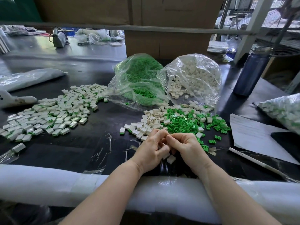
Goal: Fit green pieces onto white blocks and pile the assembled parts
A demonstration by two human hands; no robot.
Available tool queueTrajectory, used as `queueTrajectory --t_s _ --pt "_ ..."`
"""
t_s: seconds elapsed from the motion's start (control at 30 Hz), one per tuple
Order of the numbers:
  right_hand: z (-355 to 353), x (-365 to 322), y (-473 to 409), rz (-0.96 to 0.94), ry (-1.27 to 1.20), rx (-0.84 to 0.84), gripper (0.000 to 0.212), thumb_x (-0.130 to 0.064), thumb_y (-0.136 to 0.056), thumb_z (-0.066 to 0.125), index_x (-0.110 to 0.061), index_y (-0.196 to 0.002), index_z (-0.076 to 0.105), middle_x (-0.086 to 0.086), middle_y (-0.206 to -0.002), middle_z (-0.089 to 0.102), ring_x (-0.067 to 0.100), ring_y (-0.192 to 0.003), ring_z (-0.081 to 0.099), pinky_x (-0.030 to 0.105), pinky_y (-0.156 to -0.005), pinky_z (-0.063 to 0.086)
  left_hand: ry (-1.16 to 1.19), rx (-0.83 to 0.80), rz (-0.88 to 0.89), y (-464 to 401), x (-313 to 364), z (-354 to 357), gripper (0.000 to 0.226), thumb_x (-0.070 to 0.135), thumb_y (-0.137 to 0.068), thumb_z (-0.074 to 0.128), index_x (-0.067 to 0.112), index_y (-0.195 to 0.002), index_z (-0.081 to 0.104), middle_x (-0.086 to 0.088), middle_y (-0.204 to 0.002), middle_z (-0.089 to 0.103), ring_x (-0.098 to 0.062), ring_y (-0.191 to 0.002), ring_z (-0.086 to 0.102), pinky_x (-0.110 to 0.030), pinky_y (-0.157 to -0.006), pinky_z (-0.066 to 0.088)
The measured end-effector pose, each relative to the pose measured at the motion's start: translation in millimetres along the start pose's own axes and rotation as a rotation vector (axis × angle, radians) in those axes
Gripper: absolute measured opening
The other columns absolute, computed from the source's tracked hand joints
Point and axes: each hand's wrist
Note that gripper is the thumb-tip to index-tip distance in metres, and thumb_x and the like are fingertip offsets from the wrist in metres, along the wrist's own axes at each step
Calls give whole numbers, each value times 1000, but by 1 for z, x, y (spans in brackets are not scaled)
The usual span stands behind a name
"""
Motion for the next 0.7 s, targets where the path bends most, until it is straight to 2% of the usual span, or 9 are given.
queueTrajectory --t_s 0.1,0.2,0.27,0.33,0.43,0.6,0.7 --pt "1 0 0 10 -36 -32 24 -26 -86 57 -6 -84 70 11 -64 60 20 -57 55 26 -50 49 50 23 -13 -1 0 -1 18 4 -88 53 21 -95 53 -1 -101 44 -18 -84 52 -18 -81 45" --pt "3 -1 0 -21 -24 6 26 -34 -82 55 -13 -85 70 12 -70 66 19 -63 61 32 -58 53 77 57 -24 -1 -1 -1 13 10 -90 56 21 -96 56 2 -101 43 -20 -89 54 -20 -85 46" --pt "0 1 -1 -88 60 111 18 -28 -84 60 -15 -88 71 7 -79 72 17 -73 66 36 -69 55 83 107 -36 -2 -3 -1 14 11 -89 57 24 -93 56 1 -101 43 -19 -87 53 -19 -82 47" --pt "-4 0 -2 -131 96 198 5 -15 -82 68 -19 -83 71 -1 -78 72 16 -76 67 39 -72 55 80 135 -48 -3 -3 -2 12 11 -89 58 22 -92 57 -1 -103 43 -15 -82 51 -16 -77 45" --pt "-4 -1 -1 -190 191 238 16 -3 -75 74 -18 -74 70 -4 -71 70 12 -69 62 32 -68 55 67 130 -52 -3 -3 -2 7 13 -89 58 18 -94 57 -3 -104 43 -12 -78 49 -14 -74 43" --pt "-3 1 -2 -183 313 213 8 -3 -80 69 -9 -77 66 10 -78 67 26 -77 61 33 -73 51 44 127 -45 -2 -3 -1 7 14 -89 59 12 -96 59 4 -97 44 -11 -77 51 -14 -73 45" --pt "-2 0 -2 -177 331 233 10 -8 -84 67 -15 -77 65 3 -76 66 14 -72 59 22 -69 49 60 180 -67 -2 -5 -1 4 15 -88 61 18 -90 60 8 -81 54 -2 -69 52 -13 -66 44"
Point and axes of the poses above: each hand's wrist, its own y-axis away from the middle knuckle, its own z-axis out of the palm, x = y × z
